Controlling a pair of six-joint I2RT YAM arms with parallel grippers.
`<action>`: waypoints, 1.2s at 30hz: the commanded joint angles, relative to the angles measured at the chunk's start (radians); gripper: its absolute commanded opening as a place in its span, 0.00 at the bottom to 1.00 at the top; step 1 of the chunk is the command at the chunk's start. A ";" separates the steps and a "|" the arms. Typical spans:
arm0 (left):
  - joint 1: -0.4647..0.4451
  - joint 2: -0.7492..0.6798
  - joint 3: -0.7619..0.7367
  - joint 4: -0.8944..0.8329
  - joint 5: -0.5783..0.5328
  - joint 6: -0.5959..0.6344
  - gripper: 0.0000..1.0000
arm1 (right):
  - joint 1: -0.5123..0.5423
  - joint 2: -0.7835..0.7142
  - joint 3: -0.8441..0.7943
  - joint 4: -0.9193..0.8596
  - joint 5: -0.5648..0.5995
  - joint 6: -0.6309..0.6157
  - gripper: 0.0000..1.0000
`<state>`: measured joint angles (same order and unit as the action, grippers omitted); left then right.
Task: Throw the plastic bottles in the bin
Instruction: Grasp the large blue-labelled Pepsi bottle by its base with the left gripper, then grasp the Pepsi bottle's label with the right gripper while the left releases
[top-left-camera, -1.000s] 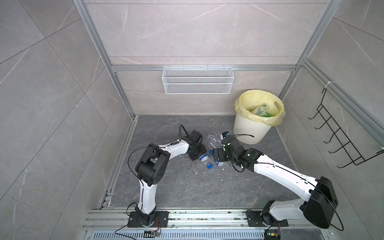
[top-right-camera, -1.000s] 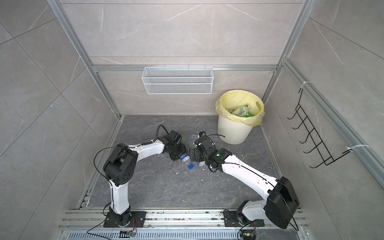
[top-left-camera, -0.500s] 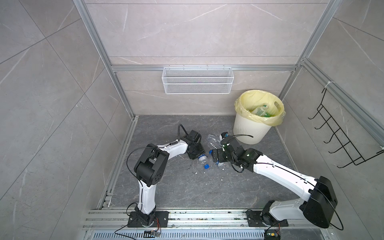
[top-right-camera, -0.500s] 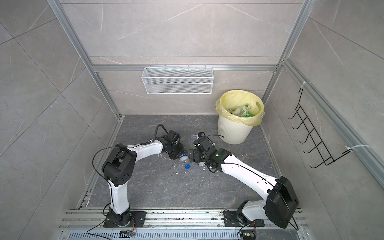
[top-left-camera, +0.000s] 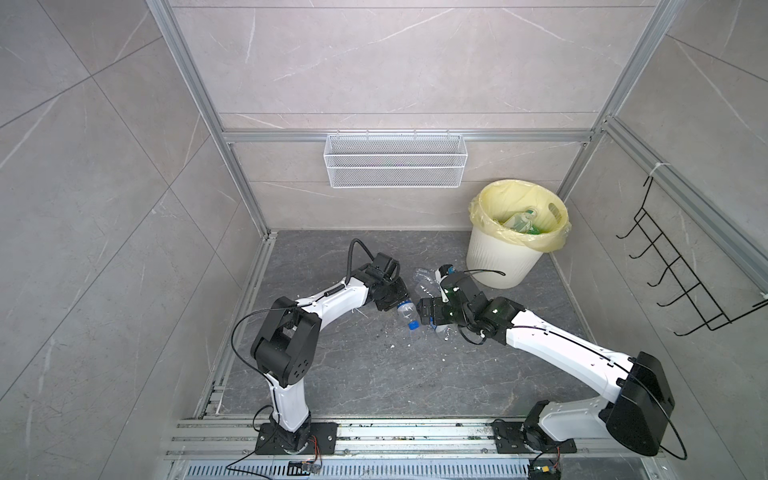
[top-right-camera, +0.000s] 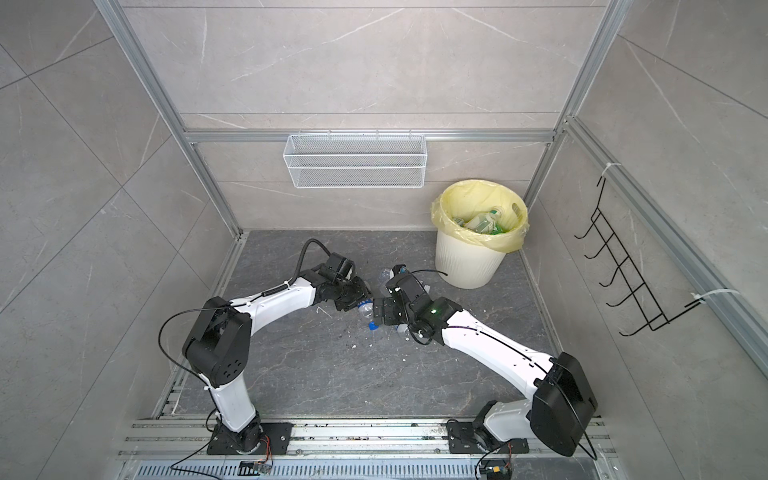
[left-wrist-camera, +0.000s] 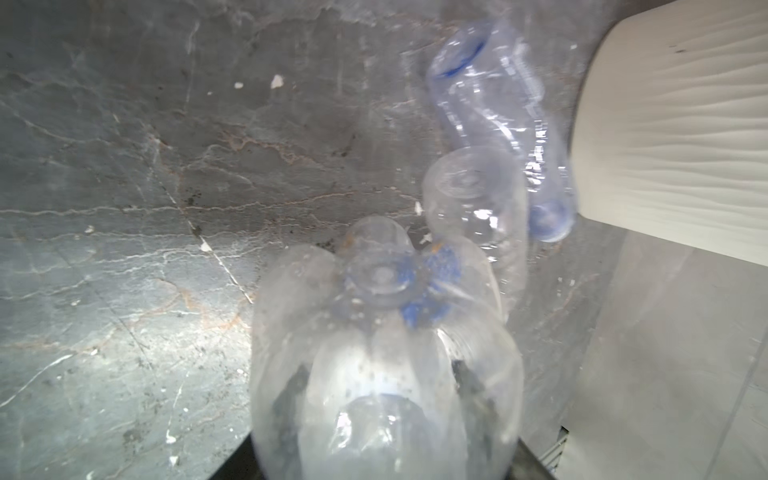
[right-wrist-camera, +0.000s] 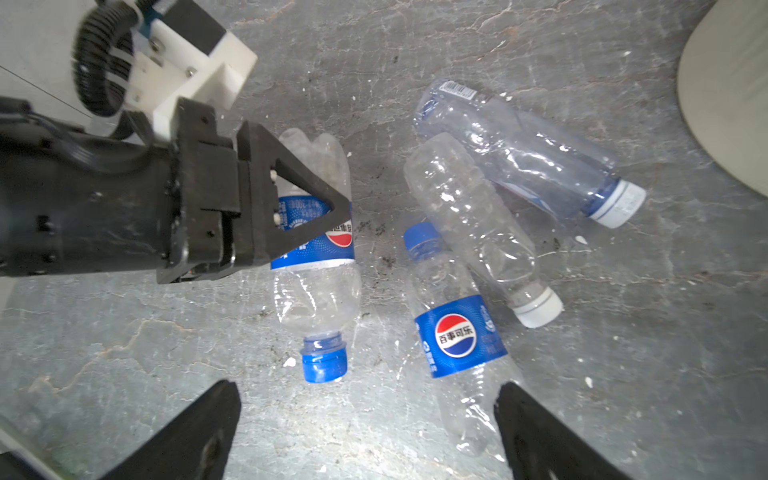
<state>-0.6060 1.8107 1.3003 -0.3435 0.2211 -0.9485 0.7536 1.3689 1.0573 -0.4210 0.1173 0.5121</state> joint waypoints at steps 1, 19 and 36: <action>0.008 -0.066 0.018 0.018 0.053 0.019 0.49 | 0.004 0.008 -0.022 0.045 -0.044 0.025 1.00; -0.004 -0.203 0.040 0.073 0.166 -0.058 0.51 | 0.004 0.059 -0.015 0.182 -0.119 0.033 0.97; -0.011 -0.225 0.010 0.089 0.168 -0.075 0.54 | 0.005 0.050 -0.026 0.271 -0.145 0.029 0.67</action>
<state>-0.6128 1.6245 1.3106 -0.2810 0.3519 -1.0111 0.7593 1.4391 1.0286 -0.1738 -0.0399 0.5415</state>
